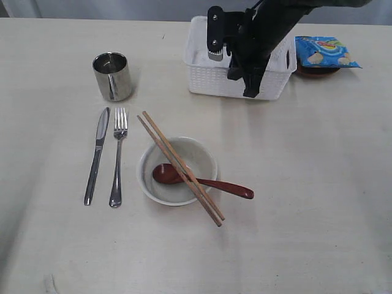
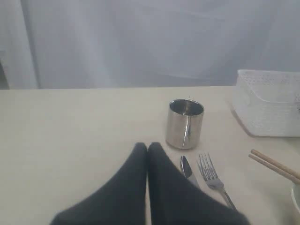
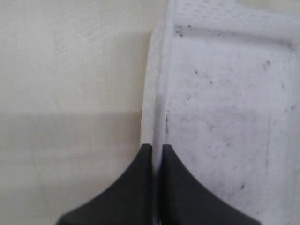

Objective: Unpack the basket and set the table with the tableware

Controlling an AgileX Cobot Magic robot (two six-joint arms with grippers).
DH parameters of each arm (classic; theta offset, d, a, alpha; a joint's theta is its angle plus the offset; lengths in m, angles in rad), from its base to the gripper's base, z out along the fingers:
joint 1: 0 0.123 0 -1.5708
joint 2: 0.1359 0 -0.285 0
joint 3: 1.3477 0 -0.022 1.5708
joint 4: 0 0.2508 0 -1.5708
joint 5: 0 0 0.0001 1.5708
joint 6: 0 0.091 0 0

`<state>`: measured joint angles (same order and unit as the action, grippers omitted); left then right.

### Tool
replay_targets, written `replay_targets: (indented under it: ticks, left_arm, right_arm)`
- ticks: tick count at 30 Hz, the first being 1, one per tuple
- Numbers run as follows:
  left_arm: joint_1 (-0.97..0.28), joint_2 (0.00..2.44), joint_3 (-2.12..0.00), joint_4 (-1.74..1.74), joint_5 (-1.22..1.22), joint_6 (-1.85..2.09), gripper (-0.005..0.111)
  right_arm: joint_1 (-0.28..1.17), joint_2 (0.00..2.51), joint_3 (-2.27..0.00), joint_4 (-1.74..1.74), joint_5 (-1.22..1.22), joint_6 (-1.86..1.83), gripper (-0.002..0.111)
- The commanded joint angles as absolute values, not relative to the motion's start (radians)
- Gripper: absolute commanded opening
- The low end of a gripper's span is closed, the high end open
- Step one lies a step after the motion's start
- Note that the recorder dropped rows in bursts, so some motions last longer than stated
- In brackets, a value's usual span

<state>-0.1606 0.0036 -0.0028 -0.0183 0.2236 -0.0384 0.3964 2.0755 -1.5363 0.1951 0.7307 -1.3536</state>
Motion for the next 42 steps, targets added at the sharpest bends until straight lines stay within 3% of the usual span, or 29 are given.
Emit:
replay_targets:
  ticks: [1, 7, 10, 17, 26, 32, 42]
  left_arm:
    - [-0.162, 0.0, 0.0, -0.031, 0.213, -0.038, 0.0]
    - [-0.162, 0.0, 0.0, -0.031, 0.213, -0.038, 0.0]
    - [-0.162, 0.0, 0.0, -0.031, 0.213, -0.038, 0.0]
    - [-0.162, 0.0, 0.0, -0.031, 0.213, -0.038, 0.0]
    - [-0.162, 0.0, 0.0, -0.031, 0.213, -0.038, 0.0]
    - [-0.162, 0.0, 0.0, -0.031, 0.213, -0.038, 0.0]
    - [-0.162, 0.0, 0.0, -0.031, 0.213, -0.038, 0.0]
  right_arm:
    - [0.412, 2.007, -1.575, 0.152, 0.71, -1.328, -0.001]
    - [0.397, 1.888, -1.648, 0.101, 0.708, -1.14, -0.001]
    - [0.359, 1.852, -1.7, -0.011, 0.686, -0.873, -0.001]
    - [0.118, 1.865, -1.757, -0.201, 0.76, -0.29, -0.001]
    - [-0.149, 2.025, -1.755, -0.159, 0.844, -0.113, -0.001]
    - [-0.156, 2.155, -1.779, -0.146, 0.811, -0.112, -0.001]
    - [-0.107, 2.33, -2.03, -0.059, 0.922, -0.136, -0.001]
